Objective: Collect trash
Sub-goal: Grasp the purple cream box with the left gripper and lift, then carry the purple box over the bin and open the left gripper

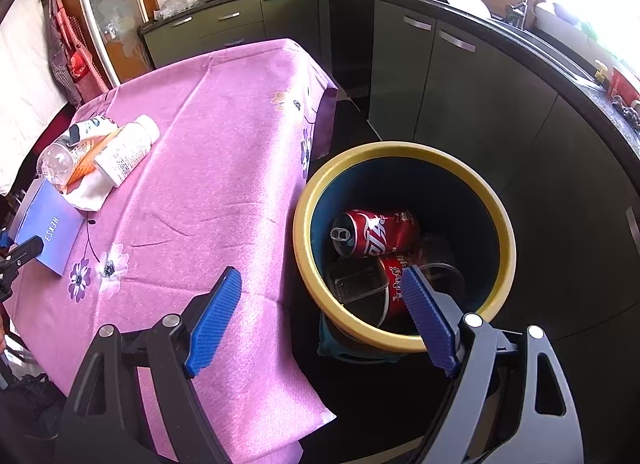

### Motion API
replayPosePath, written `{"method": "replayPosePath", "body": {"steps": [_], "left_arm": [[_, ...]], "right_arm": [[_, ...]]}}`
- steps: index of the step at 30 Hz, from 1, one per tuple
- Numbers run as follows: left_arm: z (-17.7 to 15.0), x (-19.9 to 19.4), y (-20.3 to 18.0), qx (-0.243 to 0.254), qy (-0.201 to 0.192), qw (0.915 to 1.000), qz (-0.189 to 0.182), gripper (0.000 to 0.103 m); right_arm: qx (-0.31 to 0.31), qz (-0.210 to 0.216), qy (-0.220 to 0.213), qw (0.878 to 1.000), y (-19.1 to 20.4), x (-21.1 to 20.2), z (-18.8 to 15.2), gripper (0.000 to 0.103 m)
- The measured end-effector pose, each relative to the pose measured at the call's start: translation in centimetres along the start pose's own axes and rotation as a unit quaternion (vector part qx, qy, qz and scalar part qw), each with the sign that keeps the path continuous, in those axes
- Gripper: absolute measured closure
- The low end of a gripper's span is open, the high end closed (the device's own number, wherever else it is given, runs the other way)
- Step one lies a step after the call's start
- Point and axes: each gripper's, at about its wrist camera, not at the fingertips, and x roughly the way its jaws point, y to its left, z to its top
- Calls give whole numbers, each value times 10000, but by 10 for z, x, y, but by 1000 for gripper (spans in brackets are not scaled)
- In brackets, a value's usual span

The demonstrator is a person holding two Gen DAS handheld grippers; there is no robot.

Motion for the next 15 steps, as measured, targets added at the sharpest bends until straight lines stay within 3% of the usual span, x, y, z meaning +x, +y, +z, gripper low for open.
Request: {"method": "replayPosePath", "body": {"steps": [10, 15], "left_arm": [[9, -35, -1, 144, -439, 9988, -164, 47], [25, -47, -18, 425, -656, 9959, -446, 50]], "right_arm": [[-67, -46, -76, 9999, 6, -10, 3, 22], [12, -181, -190, 9997, -1, -24, 1, 22]]}}
